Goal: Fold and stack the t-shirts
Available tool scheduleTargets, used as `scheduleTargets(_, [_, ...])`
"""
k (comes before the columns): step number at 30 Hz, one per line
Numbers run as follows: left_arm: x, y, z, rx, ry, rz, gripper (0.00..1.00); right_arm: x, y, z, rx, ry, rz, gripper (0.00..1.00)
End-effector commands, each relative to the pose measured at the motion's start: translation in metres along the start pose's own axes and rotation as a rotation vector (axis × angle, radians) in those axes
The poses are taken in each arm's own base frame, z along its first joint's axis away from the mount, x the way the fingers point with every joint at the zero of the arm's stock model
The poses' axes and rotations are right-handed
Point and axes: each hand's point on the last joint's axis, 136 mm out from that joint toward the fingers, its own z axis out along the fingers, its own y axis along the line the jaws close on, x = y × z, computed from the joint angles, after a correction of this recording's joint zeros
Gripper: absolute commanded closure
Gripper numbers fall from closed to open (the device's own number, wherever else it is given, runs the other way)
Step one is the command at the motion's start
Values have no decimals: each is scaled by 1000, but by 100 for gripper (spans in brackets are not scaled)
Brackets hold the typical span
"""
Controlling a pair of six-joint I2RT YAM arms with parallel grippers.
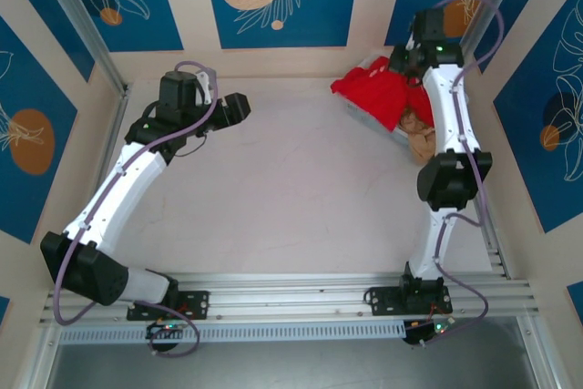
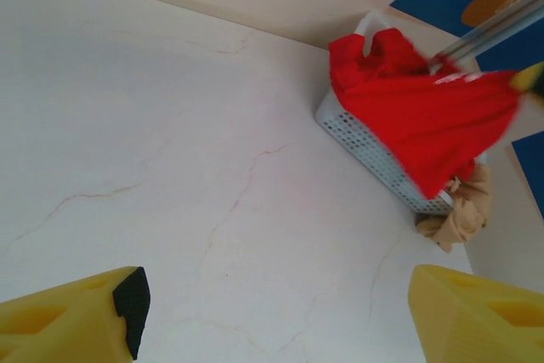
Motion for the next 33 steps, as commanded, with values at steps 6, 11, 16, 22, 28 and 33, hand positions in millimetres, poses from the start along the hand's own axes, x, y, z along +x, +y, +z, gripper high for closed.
scheduleTargets(6, [-17, 12, -17, -131, -67, -4, 21, -103, 108, -191, -487, -456, -8, 100])
scheduleTargets(11, [-22, 24, -26, -215, -90, -16, 21, -101, 161, -248, -765, -479, -11, 100])
scheduleTargets(16, [-30, 31, -42, -275, -147, -31, 21, -79, 218, -282, -1031, -409, -38, 100])
scheduleTargets(22, [-33, 46, -60, -362, -192, -66, 16, -51, 281, -303, -1298, -286, -53, 100])
scheduleTargets(28, [-31, 54, -67, -398, -194, -103, 11, -46, 315, -335, -1498, -261, -41, 100])
scheduleTargets(33, [-25, 77, -87, -524, -215, -160, 9, -36, 327, -349, -1559, -228, -50, 100])
